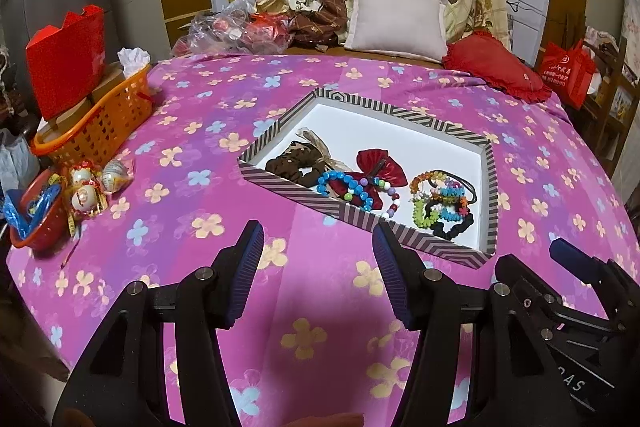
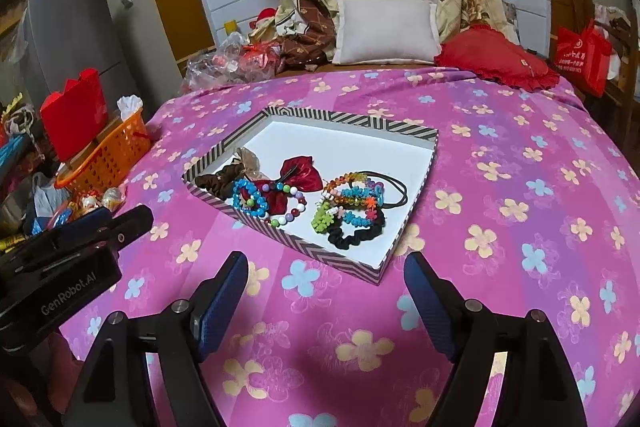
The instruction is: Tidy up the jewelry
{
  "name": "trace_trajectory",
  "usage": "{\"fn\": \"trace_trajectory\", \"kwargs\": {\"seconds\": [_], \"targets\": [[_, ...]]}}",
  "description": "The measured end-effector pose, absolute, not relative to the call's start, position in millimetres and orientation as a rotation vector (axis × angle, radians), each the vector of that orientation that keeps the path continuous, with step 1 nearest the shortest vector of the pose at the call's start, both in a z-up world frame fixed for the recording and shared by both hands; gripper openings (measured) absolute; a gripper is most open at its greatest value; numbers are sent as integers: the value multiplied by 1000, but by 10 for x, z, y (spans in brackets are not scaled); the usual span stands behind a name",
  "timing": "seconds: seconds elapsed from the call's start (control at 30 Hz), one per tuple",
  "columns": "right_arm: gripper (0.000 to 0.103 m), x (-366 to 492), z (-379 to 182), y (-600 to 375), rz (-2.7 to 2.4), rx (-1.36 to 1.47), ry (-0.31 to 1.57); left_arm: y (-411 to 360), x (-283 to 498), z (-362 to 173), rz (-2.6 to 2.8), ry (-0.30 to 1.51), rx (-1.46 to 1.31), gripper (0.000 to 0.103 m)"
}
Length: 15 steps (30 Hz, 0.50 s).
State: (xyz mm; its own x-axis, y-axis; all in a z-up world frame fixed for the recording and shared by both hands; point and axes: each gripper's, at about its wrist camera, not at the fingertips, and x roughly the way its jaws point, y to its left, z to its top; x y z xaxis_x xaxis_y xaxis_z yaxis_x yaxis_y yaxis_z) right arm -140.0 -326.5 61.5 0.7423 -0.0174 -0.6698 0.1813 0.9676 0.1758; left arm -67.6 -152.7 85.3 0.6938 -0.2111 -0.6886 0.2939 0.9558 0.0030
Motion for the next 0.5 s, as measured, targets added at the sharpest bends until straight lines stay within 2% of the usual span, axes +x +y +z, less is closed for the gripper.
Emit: {"fn": "trace_trajectory", "kwargs": {"seconds": [0.5], "targets": [[79, -1440, 644, -3233, -108, 233, 726, -1506, -724, 876, -277, 742, 117, 57]]}}
